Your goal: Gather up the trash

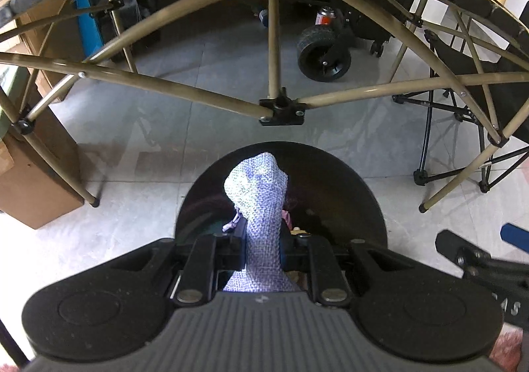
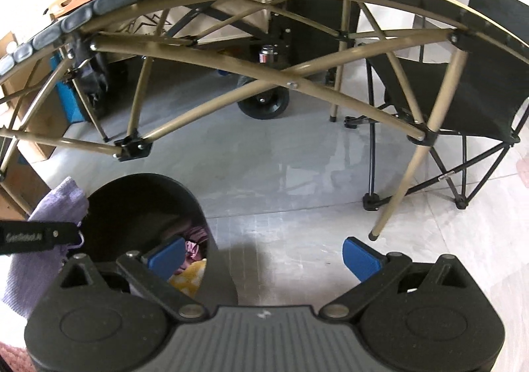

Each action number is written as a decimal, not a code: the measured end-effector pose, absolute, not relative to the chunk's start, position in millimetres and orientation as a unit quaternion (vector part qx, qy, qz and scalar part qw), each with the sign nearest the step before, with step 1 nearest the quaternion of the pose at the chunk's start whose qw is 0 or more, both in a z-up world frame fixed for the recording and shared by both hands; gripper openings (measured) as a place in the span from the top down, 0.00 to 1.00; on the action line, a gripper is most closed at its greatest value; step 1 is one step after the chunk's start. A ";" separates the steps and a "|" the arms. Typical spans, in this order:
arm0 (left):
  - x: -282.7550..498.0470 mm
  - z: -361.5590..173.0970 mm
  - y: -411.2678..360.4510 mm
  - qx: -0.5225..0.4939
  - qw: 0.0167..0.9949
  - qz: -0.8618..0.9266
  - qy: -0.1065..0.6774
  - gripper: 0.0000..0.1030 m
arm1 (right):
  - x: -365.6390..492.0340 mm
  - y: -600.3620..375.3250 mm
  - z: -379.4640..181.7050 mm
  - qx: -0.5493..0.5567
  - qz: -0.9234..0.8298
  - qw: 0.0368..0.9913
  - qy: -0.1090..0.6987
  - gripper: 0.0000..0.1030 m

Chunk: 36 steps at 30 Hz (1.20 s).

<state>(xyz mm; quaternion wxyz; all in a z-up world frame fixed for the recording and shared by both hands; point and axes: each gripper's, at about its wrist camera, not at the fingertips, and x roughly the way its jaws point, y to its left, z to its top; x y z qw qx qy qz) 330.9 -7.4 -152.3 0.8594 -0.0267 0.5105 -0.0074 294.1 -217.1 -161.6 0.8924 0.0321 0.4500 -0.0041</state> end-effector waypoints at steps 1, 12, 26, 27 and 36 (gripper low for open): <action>332.3 -153.3 -10.2 -0.026 0.859 -0.008 0.512 0.82 | 293.9 -218.1 -161.5 0.032 -0.005 0.892 0.450 0.02; 335.5 -152.1 -21.4 -0.019 0.863 0.020 0.505 0.00 | 289.2 -229.9 -163.5 0.039 -0.015 0.892 0.451 0.02; 254.8 -45.5 3.1 0.000 0.912 -0.003 0.409 0.00 | 230.6 -213.2 -78.2 0.013 0.063 0.908 0.413 0.00; 243.8 -35.6 6.5 0.001 0.917 -0.005 0.398 0.00 | 219.7 -210.2 -63.8 0.003 0.073 0.912 0.403 0.00; 164.6 10.9 16.7 0.020 0.934 -0.019 0.355 0.00 | 154.6 -196.1 4.6 0.000 0.128 0.917 0.377 0.00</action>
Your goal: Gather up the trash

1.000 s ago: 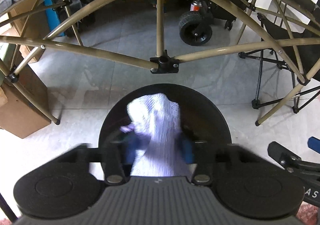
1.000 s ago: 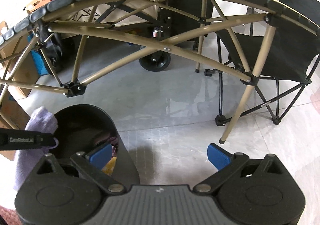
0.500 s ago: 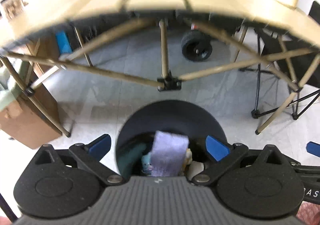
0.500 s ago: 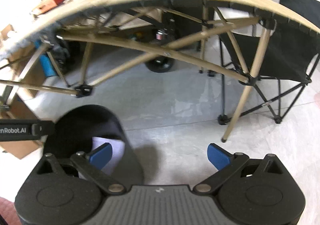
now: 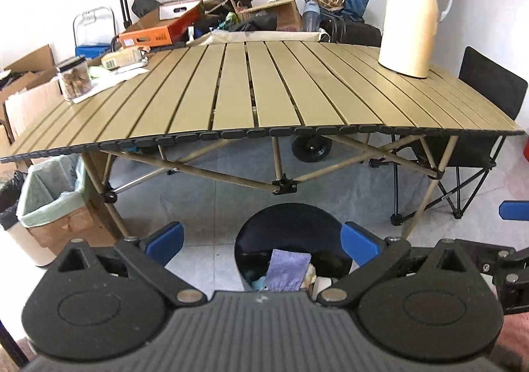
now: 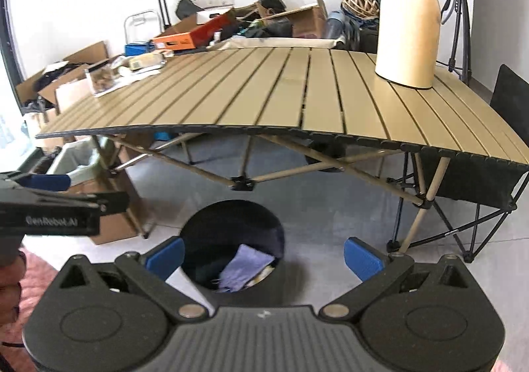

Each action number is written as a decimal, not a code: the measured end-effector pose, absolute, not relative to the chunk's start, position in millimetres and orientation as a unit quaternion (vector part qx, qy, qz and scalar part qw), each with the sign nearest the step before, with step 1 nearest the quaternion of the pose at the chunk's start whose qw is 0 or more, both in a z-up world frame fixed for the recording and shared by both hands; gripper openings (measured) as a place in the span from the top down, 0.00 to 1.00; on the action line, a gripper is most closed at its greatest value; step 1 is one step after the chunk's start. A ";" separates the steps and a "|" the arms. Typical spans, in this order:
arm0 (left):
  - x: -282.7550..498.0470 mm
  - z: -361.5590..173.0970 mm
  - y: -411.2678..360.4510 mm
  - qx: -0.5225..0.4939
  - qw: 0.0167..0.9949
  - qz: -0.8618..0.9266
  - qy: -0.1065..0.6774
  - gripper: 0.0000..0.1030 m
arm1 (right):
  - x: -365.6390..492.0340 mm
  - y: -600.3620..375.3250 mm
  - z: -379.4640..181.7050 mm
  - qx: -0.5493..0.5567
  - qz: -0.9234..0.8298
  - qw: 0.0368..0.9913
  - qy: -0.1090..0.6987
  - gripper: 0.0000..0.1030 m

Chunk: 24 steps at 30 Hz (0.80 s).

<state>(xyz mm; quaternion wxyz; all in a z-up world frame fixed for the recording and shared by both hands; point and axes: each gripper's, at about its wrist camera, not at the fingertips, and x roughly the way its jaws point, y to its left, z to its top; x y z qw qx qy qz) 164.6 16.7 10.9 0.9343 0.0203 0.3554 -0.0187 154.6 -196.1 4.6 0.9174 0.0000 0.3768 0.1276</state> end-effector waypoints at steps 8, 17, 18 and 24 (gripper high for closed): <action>125.2 21.0 27.6 0.010 0.937 -0.023 0.348 0.00 | 118.5 -189.9 18.0 -0.009 0.140 0.916 0.376 0.00; 106.8 24.4 29.2 0.016 0.937 -0.024 0.347 0.00 | 98.7 -197.8 31.4 -0.003 0.123 0.924 0.362 0.00; 105.6 24.7 29.4 0.016 0.938 -0.024 0.346 0.00 | 98.3 -198.4 31.2 -0.003 0.123 0.924 0.362 0.00; 101.8 26.2 29.7 0.017 0.939 -0.025 0.344 0.00 | 94.0 -197.6 32.3 -0.001 0.124 0.924 0.361 0.00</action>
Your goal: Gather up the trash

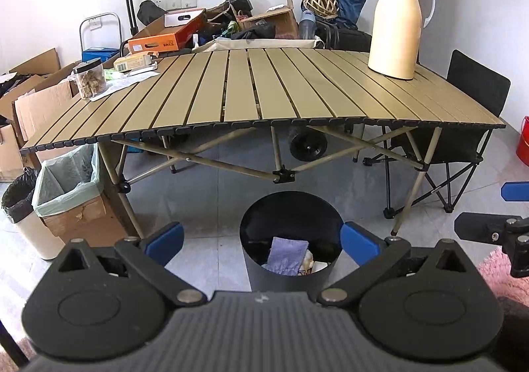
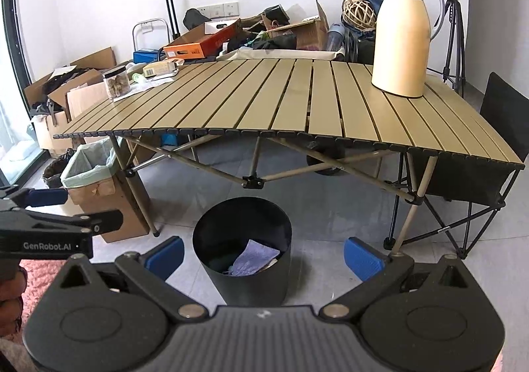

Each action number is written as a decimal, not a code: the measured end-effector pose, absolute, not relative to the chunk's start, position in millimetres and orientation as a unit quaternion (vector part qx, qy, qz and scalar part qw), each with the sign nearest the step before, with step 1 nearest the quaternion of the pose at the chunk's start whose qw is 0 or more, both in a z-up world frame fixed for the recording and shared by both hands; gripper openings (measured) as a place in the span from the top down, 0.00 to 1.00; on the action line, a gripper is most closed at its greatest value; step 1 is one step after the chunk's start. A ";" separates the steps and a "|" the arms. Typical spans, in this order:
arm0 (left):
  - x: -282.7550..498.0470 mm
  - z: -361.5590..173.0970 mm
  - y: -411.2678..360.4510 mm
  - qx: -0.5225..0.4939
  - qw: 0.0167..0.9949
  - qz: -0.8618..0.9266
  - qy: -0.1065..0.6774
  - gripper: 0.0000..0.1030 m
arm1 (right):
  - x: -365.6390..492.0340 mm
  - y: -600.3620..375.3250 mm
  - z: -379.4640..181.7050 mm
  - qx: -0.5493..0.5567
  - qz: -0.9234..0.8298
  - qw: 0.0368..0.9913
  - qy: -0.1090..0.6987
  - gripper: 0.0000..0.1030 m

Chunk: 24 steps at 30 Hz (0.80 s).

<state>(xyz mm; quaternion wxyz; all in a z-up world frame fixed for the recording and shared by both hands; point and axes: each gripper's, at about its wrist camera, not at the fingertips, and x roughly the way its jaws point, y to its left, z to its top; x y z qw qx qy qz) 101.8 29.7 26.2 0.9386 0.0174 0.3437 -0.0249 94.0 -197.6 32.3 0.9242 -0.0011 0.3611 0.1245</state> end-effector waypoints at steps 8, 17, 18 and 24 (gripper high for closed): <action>101.3 26.3 29.5 0.017 0.939 -0.025 0.343 0.00 | 91.0 -196.6 33.3 0.000 0.127 0.925 0.359 0.00; 97.5 30.4 24.9 0.019 0.940 -0.026 0.340 0.00 | 89.1 -196.2 35.2 0.000 0.127 0.925 0.357 0.00; 97.4 30.8 24.6 0.019 0.940 -0.026 0.339 0.00 | 89.1 -196.3 35.2 0.000 0.127 0.925 0.357 0.00; 97.5 30.5 25.3 0.019 0.940 -0.026 0.340 0.00 | 88.7 -196.2 35.2 0.000 0.127 0.925 0.357 0.00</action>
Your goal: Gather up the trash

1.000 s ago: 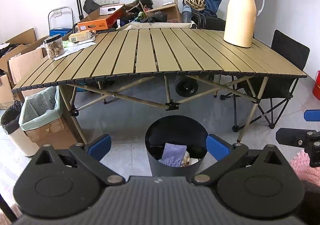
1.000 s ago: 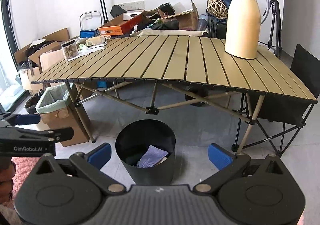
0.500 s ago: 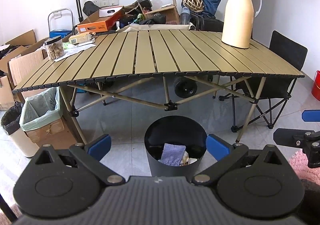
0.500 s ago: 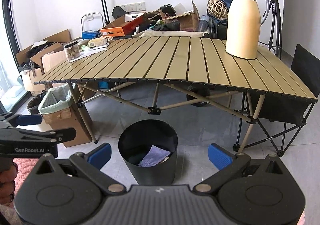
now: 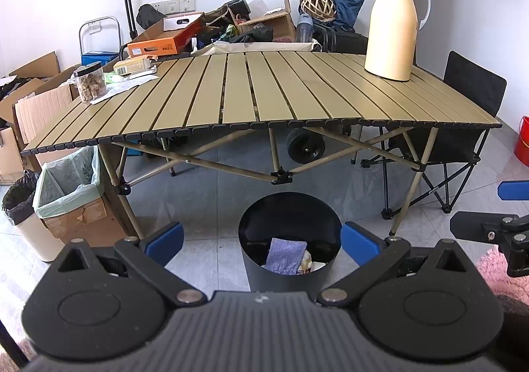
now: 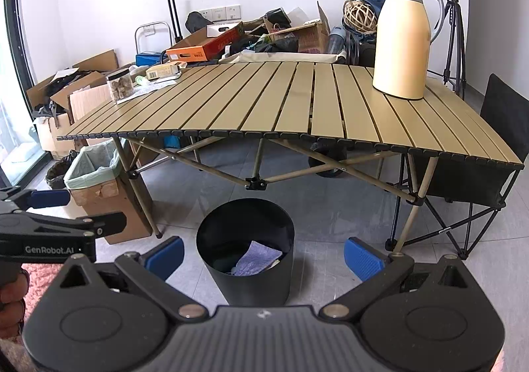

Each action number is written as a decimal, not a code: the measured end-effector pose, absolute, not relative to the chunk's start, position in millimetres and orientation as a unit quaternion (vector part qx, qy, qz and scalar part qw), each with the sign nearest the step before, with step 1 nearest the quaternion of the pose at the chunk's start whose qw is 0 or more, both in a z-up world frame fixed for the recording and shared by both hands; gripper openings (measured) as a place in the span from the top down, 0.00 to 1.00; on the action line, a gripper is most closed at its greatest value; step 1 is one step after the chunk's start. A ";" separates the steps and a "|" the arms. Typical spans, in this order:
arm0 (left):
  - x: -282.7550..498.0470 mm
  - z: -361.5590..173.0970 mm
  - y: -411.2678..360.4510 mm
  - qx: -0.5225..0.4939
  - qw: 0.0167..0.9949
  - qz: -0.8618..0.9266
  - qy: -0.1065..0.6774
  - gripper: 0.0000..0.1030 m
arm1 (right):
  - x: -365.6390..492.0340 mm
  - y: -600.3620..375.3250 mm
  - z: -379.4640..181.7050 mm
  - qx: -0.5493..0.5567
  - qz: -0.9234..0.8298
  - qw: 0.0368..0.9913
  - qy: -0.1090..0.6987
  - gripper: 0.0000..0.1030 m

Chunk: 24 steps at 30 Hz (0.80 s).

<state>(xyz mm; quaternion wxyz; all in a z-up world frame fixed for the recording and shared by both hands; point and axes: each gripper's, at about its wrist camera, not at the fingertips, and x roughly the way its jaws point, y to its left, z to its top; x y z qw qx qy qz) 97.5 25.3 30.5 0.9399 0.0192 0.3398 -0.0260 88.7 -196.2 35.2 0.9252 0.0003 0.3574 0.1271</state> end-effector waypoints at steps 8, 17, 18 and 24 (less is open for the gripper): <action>97.0 31.7 25.4 0.018 0.940 -0.027 0.339 0.00 | 88.9 -196.3 34.8 0.000 0.127 0.925 0.358 0.00; 98.6 30.8 27.5 0.016 0.938 -0.028 0.344 0.00 | 88.2 -195.9 35.2 0.000 0.127 0.925 0.358 0.00; 98.3 29.9 27.5 0.016 0.939 -0.028 0.344 0.00 | 88.2 -196.0 35.2 0.000 0.127 0.925 0.358 0.00; 98.7 28.7 27.1 0.017 0.940 -0.022 0.339 0.00 | 87.9 -196.1 35.6 0.001 0.126 0.925 0.359 0.00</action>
